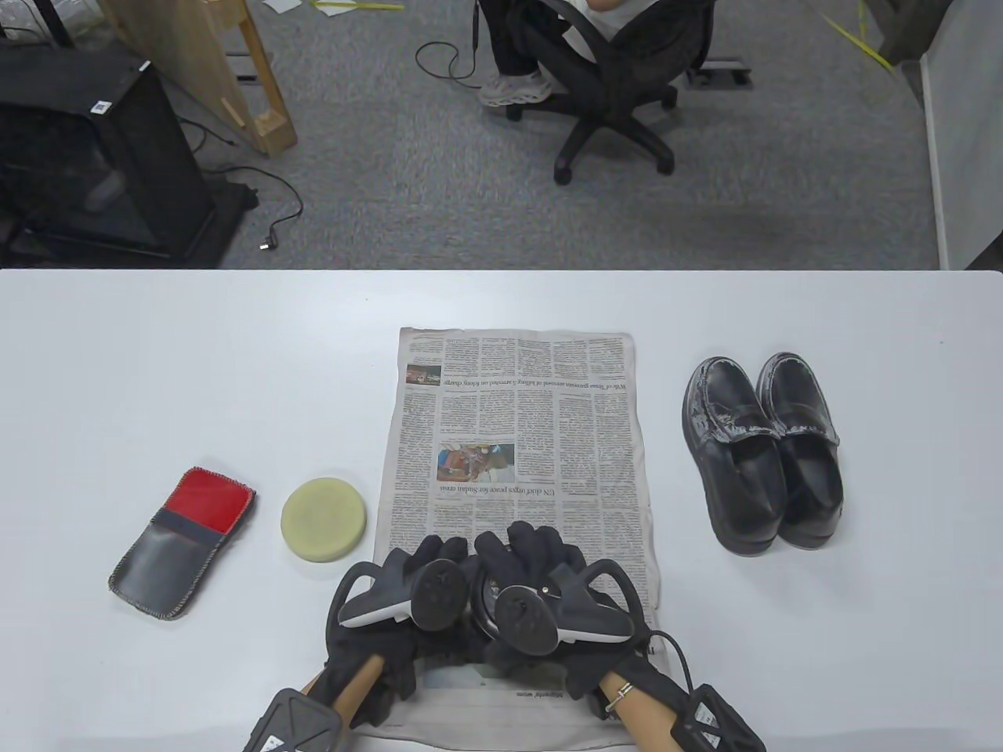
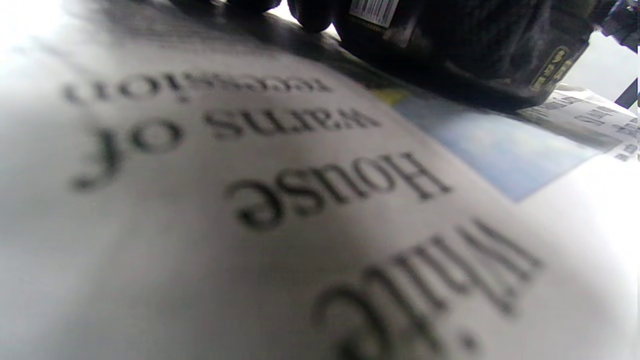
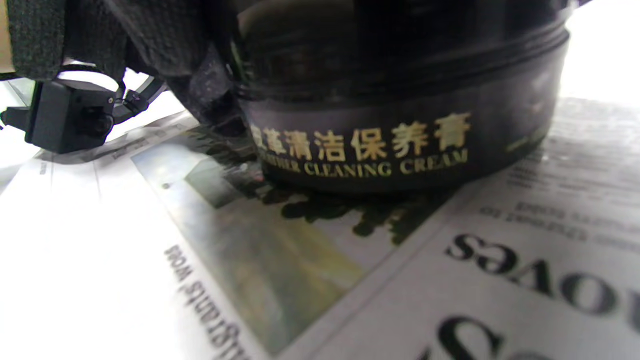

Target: Dip and apply leather care cream with polishing sponge on shoes

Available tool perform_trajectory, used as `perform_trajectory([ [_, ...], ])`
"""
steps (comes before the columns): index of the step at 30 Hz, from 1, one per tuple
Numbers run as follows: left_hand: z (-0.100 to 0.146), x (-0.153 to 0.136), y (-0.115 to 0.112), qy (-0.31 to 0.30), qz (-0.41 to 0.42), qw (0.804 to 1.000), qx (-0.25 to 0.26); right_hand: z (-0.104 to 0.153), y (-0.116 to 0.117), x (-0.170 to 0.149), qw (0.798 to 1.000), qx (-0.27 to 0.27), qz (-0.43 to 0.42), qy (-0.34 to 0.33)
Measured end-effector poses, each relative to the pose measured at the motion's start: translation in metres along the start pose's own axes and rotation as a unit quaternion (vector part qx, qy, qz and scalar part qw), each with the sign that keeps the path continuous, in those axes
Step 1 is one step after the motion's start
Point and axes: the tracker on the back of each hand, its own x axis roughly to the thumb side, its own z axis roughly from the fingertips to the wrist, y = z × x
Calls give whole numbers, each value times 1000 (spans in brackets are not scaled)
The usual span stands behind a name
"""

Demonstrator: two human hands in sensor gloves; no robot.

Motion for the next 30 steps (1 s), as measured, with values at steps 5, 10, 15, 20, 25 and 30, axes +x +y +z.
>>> perform_trajectory([
  [5, 0, 0, 0, 1, 2, 1000, 2, -2, 10, 2, 1000, -2, 22, 15],
  [10, 0, 0, 0, 2, 1, 1000, 2, -2, 12, 5, 999, -2, 39, 18],
  [15, 0, 0, 0, 2, 3, 1000, 2, -2, 13, 11, 997, 12, 77, 10],
  [20, -1, 0, 0, 3, 5, 1000, 3, -1, 16, 10, 998, 9, 61, 8],
  [25, -1, 0, 0, 6, 8, 1000, 6, -4, 16, 19, 995, -34, 82, 51],
  [30, -1, 0, 0, 6, 8, 1000, 4, -5, 5, 21, 996, -10, 45, 79],
])
